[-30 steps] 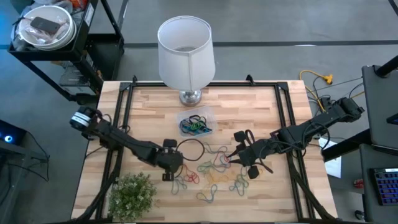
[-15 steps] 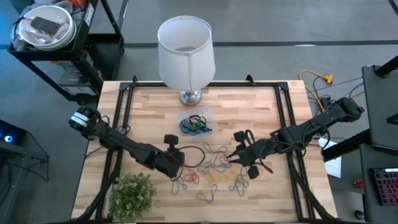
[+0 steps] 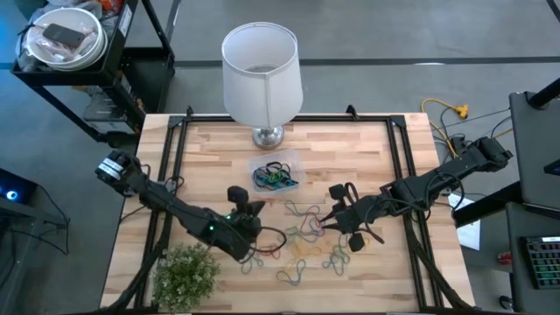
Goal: Pick and place rubber bands into bin
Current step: Put the red rubber band into the transparent container
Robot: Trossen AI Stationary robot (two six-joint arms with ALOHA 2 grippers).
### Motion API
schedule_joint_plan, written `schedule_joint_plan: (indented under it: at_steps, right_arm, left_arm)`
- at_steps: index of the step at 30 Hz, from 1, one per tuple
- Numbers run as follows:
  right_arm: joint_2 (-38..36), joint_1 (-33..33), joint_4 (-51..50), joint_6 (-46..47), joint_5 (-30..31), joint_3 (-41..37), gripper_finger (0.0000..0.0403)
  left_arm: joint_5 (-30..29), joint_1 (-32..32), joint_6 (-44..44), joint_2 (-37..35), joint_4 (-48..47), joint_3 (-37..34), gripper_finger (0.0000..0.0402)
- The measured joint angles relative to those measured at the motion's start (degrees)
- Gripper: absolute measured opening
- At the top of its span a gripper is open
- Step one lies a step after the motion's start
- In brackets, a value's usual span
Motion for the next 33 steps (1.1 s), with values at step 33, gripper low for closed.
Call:
schedule_joint_plan:
  at_steps: [33]
  right_arm:
    - [0.00,0.00,0.06,0.63,-0.02,0.00,0.0082]
  left_arm:
    - [23.88,27.20,15.76,-2.10,5.76,1.72,0.0000]
